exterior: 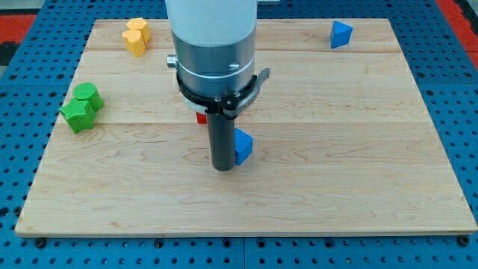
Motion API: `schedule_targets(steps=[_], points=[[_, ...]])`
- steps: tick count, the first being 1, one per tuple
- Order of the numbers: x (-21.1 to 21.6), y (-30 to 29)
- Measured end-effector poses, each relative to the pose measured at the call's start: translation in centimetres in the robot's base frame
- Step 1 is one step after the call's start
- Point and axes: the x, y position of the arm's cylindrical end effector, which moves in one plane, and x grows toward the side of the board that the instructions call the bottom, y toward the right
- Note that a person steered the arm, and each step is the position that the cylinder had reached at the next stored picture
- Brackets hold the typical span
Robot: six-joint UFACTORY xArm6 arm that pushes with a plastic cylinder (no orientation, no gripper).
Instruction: Push the blue cube towards the blue triangle
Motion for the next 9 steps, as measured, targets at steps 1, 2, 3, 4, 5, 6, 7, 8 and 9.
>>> schedule_targets(steps=[1, 2, 3, 4, 5, 6, 7, 8, 9], points=[[-2.1, 3.3], [-6.3, 7.2], [-7.9, 6.9], [-11.0, 5.4], [-17.5, 6.7], [-24.4, 8.8], [-26.1, 5.9], [-28.3, 7.4], [-28.8, 14.0]])
